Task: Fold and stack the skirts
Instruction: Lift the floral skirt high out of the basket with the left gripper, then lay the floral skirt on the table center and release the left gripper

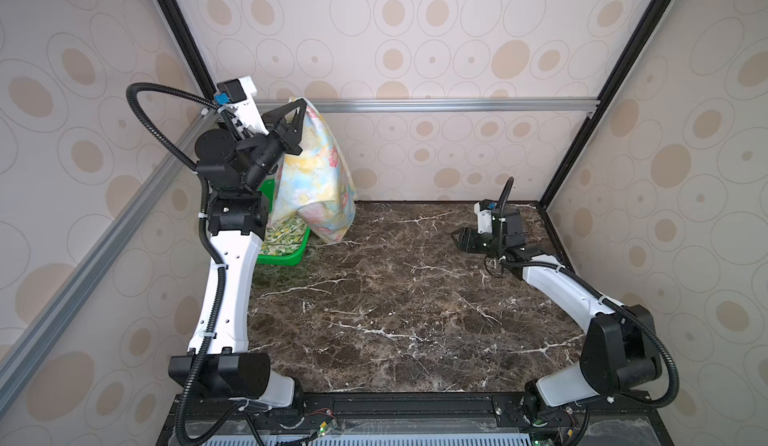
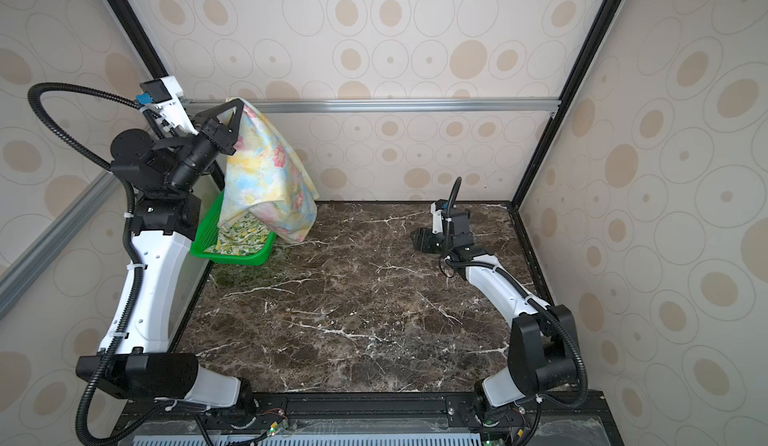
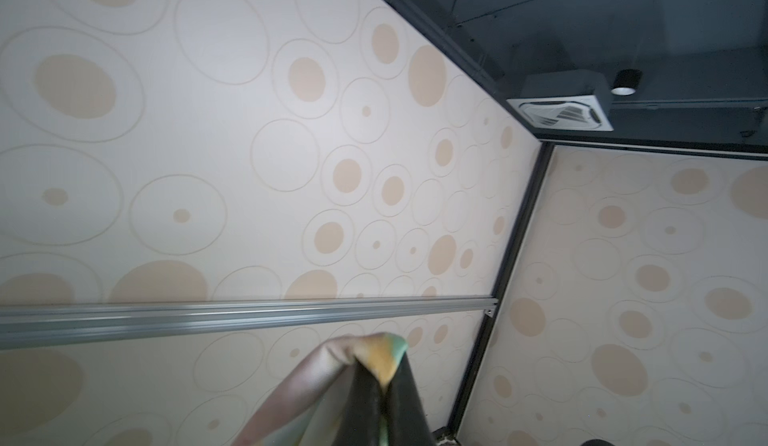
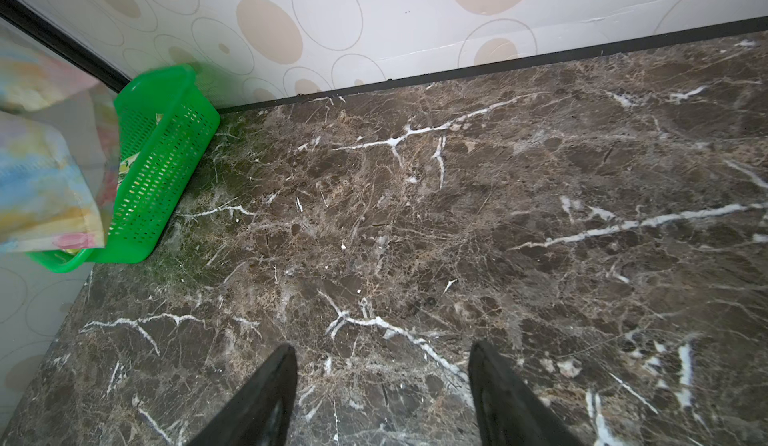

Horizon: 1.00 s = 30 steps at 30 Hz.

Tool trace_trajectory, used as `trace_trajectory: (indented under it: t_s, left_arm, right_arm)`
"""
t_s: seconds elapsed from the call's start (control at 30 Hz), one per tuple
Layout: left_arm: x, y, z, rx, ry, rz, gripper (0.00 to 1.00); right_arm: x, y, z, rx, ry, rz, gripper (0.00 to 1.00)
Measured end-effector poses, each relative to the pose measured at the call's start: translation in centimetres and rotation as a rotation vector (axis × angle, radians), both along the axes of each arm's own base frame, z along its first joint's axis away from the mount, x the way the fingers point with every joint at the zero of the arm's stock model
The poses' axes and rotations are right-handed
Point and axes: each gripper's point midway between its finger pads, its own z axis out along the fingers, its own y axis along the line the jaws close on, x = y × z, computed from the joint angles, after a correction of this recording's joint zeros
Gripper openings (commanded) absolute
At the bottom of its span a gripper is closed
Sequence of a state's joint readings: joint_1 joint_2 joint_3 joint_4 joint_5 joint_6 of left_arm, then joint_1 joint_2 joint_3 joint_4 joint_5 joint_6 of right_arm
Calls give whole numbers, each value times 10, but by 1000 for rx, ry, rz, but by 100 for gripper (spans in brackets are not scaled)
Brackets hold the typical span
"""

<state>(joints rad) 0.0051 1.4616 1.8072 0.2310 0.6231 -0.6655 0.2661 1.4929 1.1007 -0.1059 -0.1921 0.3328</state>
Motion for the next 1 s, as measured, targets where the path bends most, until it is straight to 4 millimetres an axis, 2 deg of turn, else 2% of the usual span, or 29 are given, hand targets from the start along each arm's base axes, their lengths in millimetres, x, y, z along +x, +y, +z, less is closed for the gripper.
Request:
trace_trajectory:
  t_s: [0.13, 0.23, 0.37, 0.47, 0.57, 0.67, 0.73, 0.83, 0.93, 1.0]
  left_arm:
    - [-36, -42, 23, -39, -86, -191, 0]
    - [-62, -72, 25, -75, -118, -327, 0]
    - [-87, -101, 10, -130, -114, -481, 0]
    - [-91, -117, -14, -176, -73, -568, 0]
    - [-77, -129, -61, -215, 41, -621, 0]
    - [-48, -139, -138, -236, 237, -616, 0]
    - [-23, -146, -200, -233, 399, -584, 0]
    - [6, -149, -278, -202, 599, -501, 37]
    - [26, -144, -330, -157, 719, -397, 74]
    - [33, -136, -349, -124, 757, -332, 81]
  right_arm:
    - [-3, 0, 7, 6, -14, -1, 69]
    - [-9, -3, 16, 13, -34, -9, 69]
    - [-22, -10, 26, 11, -57, -31, 69]
    - [-33, -19, 34, -3, -71, -57, 70]
    - [-45, -30, 42, -31, -85, -91, 70]
    - [-53, -39, 49, -58, -96, -118, 70]
    - [-56, -43, 47, -74, -87, -132, 70]
    - [-60, -46, 31, -94, -46, -139, 69]
    - [-65, -50, 9, -118, 9, -147, 69]
    - [-69, -52, -7, -134, 55, -151, 69]
